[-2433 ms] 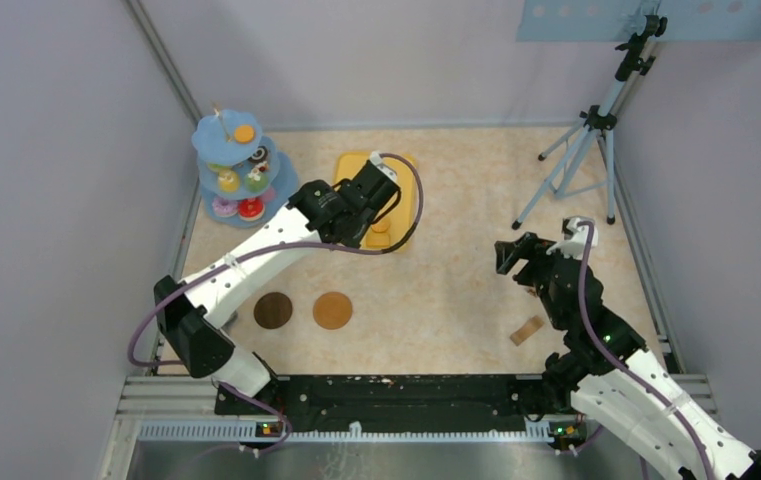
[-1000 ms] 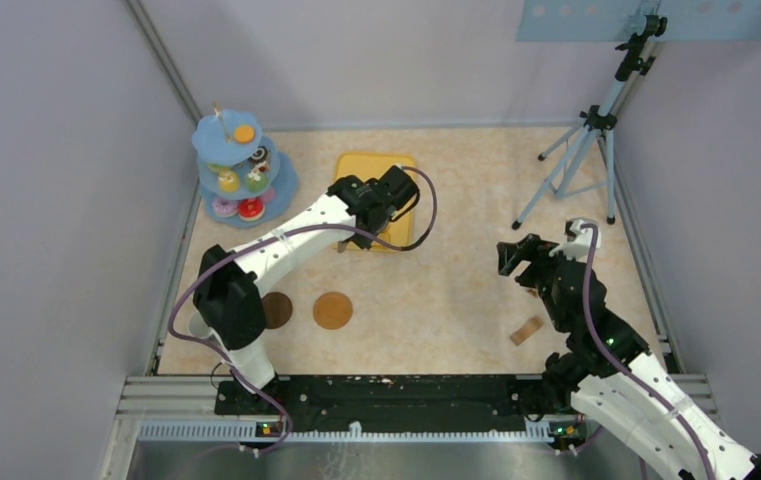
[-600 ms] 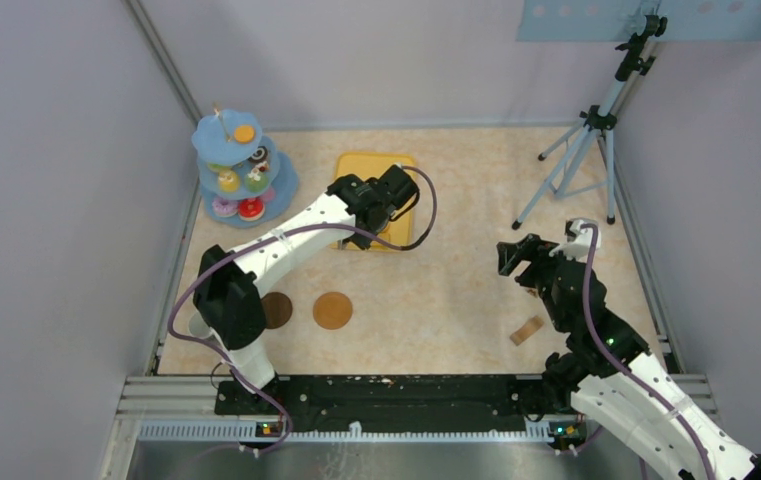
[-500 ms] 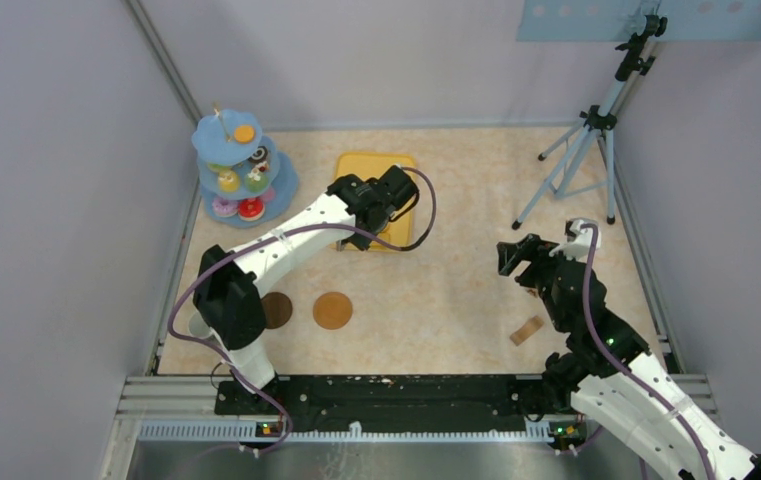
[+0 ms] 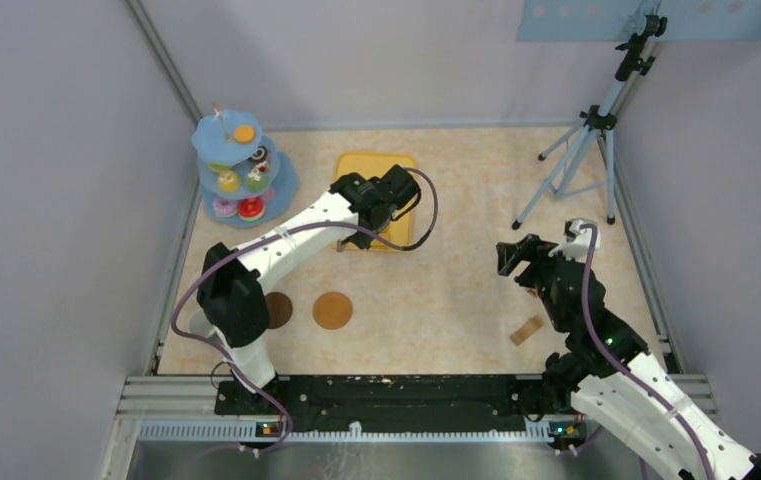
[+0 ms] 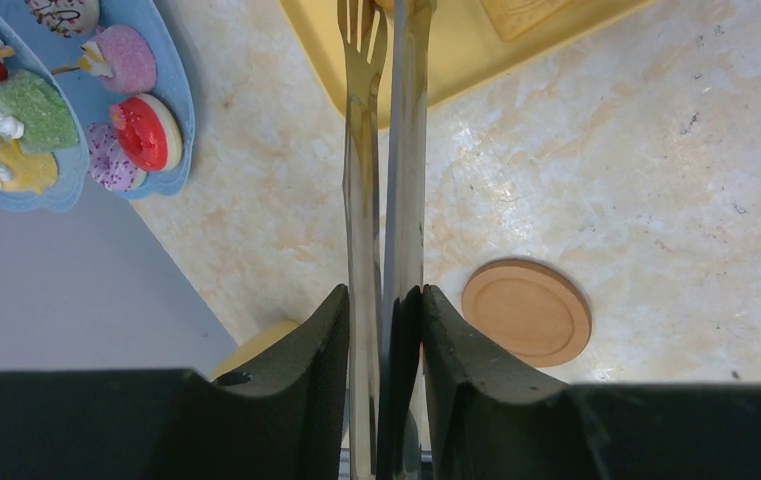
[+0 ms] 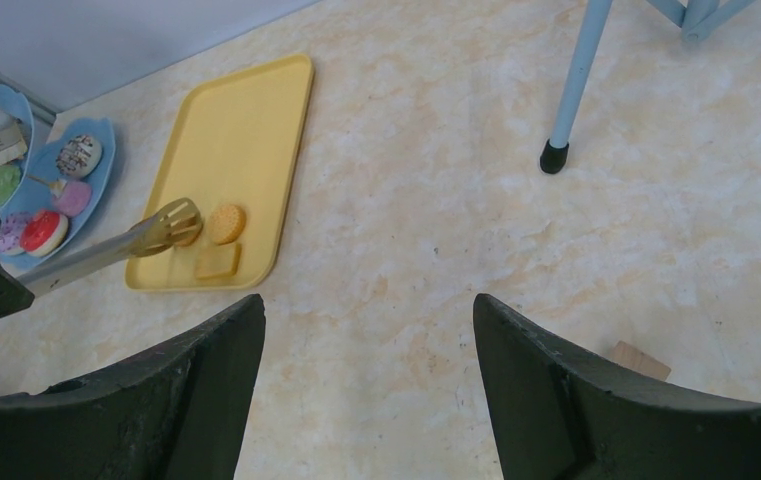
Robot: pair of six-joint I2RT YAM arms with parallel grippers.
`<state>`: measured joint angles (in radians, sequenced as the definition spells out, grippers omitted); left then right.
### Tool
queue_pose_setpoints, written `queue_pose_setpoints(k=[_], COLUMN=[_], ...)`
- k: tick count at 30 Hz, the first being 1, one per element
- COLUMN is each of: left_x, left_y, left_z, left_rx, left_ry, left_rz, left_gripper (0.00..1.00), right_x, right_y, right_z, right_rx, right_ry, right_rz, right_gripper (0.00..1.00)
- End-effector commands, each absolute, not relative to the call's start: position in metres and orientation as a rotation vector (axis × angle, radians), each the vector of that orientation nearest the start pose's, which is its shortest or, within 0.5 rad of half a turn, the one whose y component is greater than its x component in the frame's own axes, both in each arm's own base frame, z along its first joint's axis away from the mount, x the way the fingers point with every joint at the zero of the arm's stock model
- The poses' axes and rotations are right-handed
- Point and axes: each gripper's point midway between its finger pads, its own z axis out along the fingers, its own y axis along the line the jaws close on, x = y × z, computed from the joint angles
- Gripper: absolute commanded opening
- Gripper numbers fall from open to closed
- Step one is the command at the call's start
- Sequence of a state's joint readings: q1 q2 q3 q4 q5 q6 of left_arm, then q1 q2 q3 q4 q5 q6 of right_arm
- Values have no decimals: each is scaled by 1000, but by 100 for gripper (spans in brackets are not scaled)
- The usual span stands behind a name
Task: Serve the afternoon tea
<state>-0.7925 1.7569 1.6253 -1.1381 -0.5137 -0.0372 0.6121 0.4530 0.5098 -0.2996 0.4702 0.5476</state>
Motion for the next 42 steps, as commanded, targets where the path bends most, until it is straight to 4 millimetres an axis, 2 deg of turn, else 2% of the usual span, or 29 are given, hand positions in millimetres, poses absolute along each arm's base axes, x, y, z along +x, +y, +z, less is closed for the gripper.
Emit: queue_pose_setpoints(k=[1, 8, 15, 22, 23, 24, 26, 27, 32, 35, 39, 42], left_x=[313, 322, 322, 321, 320, 320, 317, 312, 301, 289, 279, 271], left_y=[-192, -186, -180, -188, -190, -193, -196, -194, -164, -151, -135, -120], left_z=[179, 209, 239, 242, 238, 236, 228, 219, 210, 199, 172, 149], left_rx=[857, 761, 679, 677, 673, 649, 569, 536, 98, -208, -522, -748], left_ry=[2456, 2378, 2309, 2297, 2305, 2314, 2335, 2349, 2321, 2313, 2321, 2364], left_rz=[474, 510, 470, 392, 369, 337, 247, 221, 154, 6, -142, -162], left_gripper=[33, 25, 22, 24, 27, 35, 59, 66, 91, 91, 94, 99], right_x=[241, 240, 241, 241, 241, 241, 242, 242, 242, 244, 246, 246], right_y=[91, 90, 93, 94, 94, 94, 94, 94, 96, 102, 108, 111], right_z=[216, 217, 217, 216, 215, 214, 211, 211, 213, 211, 208, 209], right_rx=[299, 300, 297, 295, 296, 294, 292, 289, 267, 251, 238, 232], right_ry=[1757, 1752, 1750, 1755, 1756, 1759, 1765, 1767, 1764, 1779, 1794, 1797], right_rz=[409, 407, 420, 421, 420, 420, 415, 411, 416, 429, 448, 457], right_gripper=[75, 75, 75, 75, 75, 75, 75, 75, 75, 75, 75, 75])
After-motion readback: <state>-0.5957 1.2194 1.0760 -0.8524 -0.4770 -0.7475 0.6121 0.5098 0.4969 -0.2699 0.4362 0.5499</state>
